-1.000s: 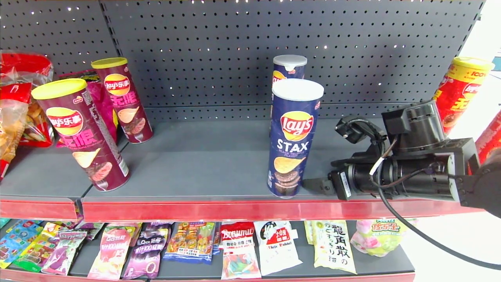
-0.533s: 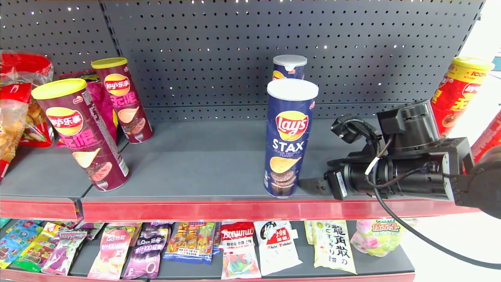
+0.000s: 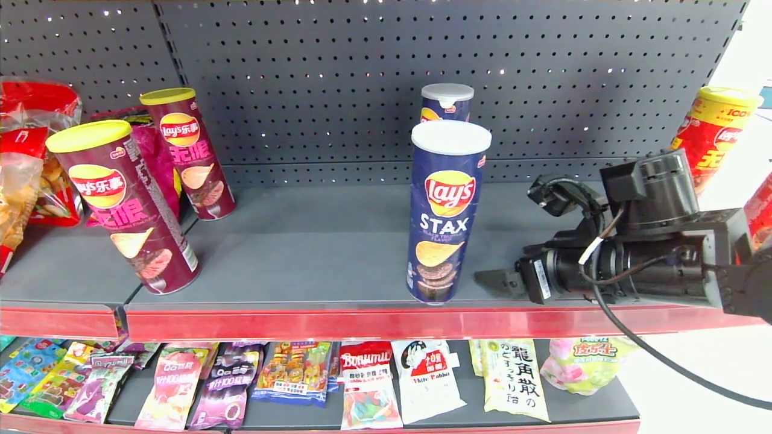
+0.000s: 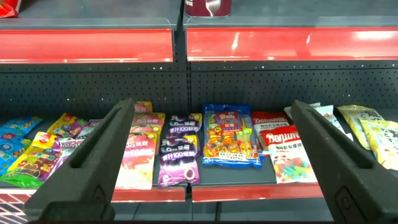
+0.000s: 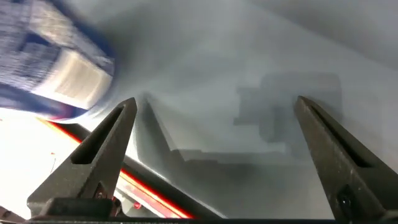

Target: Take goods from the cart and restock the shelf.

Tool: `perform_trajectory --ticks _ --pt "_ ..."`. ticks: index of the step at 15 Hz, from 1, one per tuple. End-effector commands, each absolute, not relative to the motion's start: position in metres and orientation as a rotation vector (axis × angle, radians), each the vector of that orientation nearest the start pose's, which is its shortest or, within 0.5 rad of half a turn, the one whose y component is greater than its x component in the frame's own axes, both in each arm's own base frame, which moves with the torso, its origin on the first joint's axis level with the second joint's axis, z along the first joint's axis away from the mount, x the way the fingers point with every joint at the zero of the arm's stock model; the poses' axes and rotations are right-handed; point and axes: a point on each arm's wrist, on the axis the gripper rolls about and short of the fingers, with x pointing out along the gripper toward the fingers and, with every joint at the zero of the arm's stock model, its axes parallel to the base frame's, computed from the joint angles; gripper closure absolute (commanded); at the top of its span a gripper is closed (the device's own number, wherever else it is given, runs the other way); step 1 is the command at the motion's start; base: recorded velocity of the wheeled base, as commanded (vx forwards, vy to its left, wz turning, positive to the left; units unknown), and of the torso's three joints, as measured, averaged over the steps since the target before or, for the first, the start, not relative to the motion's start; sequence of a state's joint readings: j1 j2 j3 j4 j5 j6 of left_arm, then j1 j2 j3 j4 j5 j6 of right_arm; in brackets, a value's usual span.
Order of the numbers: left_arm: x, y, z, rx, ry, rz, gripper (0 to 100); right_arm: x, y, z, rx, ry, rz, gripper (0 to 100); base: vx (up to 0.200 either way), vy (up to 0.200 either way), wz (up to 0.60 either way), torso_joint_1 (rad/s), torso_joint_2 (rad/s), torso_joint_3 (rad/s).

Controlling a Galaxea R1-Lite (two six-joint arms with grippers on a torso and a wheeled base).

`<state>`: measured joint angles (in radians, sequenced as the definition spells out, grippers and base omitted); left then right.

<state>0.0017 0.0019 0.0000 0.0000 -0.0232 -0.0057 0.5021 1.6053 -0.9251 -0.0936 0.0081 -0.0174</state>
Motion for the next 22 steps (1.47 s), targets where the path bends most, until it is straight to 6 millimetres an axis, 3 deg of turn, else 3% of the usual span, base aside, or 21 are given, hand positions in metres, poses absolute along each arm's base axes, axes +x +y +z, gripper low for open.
perform_trajectory --ticks 1,4,5,7,8,11,15,20,22 --pt "-0.023 -0.001 0.076 -0.006 0.002 -0.021 0 0.211 0.108 0.227 -0.120 0.431 0.471 0 0.000 0.000 0.00 0.000 0.00 0.000" --pt "-0.023 -0.001 0.076 -0.006 0.002 -0.020 0 0.154 0.076 0.233 -0.103 0.345 0.467 0 0.000 0.000 0.00 0.000 0.00 0.000" --pt "-0.023 -0.001 0.076 -0.006 0.002 -0.020 0 0.120 0.059 0.226 -0.118 0.295 0.473 0 0.000 0.000 0.00 0.000 0.00 0.000" --pt "-0.023 -0.001 0.076 -0.006 0.002 -0.020 0 0.091 0.038 0.206 -0.141 0.271 0.443 0 0.000 0.000 0.00 0.000 0.00 0.000" --pt "-0.023 -0.001 0.076 -0.006 0.002 -0.021 0 0.069 0.024 0.184 -0.165 0.261 0.436 0 0.000 0.000 0.00 0.000 0.00 0.000" --pt "-0.023 -0.001 0.076 -0.006 0.002 -0.021 0 0.027 0.008 0.141 -0.169 0.198 0.362 0 0.000 0.000 0.00 0.000 0.00 0.000" --pt "-0.023 -0.001 0.076 -0.006 0.002 -0.021 0 -0.010 0.006 0.086 -0.190 0.062 0.202 0 0.000 0.000 0.00 0.000 0.00 0.000" --pt "-0.023 -0.001 0.076 -0.006 0.002 -0.021 0 -0.016 -0.001 0.084 -0.092 0.030 -0.140 0 0.000 0.000 0.00 0.000 0.00 0.000" --pt "-0.023 -0.001 0.076 -0.006 0.002 -0.020 0 -0.016 -0.001 0.084 -0.040 0.029 -0.150 0 0.000 0.000 0.00 0.000 0.00 0.000"
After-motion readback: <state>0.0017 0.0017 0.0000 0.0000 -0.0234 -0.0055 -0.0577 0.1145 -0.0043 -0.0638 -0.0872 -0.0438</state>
